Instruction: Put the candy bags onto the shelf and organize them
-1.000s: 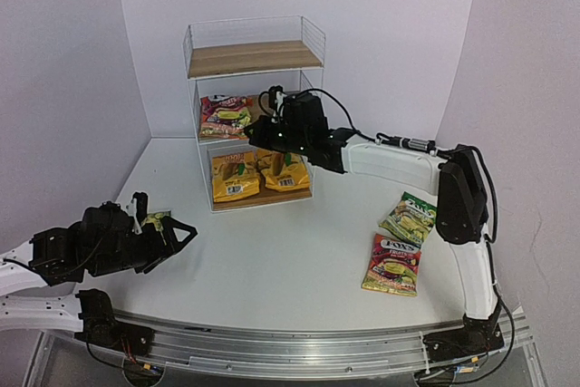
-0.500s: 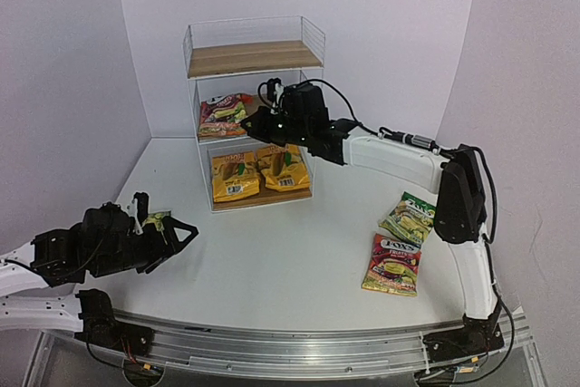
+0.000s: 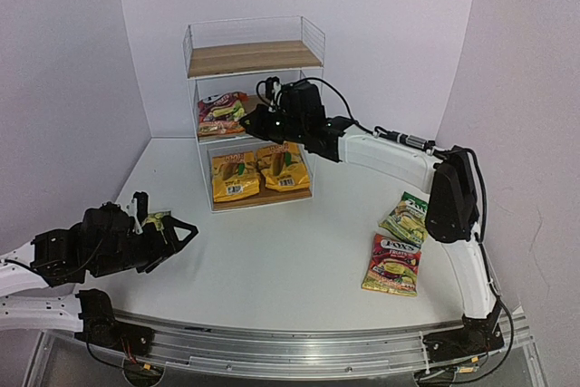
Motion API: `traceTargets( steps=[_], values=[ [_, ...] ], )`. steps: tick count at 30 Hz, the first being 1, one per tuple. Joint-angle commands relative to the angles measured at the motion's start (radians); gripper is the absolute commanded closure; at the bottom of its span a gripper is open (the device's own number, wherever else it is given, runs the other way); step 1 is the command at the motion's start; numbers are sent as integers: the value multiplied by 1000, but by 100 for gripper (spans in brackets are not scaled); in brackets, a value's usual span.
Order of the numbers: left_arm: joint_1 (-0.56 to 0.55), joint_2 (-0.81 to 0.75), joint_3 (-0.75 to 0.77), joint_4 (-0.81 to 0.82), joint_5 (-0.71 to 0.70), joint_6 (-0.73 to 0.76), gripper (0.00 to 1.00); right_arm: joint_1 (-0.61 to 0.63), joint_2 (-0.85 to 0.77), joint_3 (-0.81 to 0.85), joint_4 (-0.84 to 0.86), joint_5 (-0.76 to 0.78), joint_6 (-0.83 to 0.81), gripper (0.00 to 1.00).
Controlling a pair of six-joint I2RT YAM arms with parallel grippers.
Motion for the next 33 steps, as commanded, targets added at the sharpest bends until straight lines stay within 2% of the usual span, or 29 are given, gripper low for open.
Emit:
traceTargets(
  steps=[1, 5, 17, 21, 27, 33],
  values=[
    [-1, -6, 20, 29, -25, 4, 0, 4, 38, 72, 20, 16, -5, 100],
    [-1, -4, 21, 30, -27, 3, 0, 4, 43, 81, 20, 18, -7, 97],
    [-1, 2, 23, 35, -24, -6, 0, 5, -86, -75, 35, 53, -22, 67],
    [-1, 13, 25, 45, -21, -2, 0, 8, -147, -144, 38, 61, -37, 35],
    [-1, 37, 36, 78, -8, 18, 0, 15, -259, -273, 37, 48, -61, 30],
    [-1, 92, 45, 128, 25, 45, 0, 26, -483, -570, 30, 33, -41, 23]
  ],
)
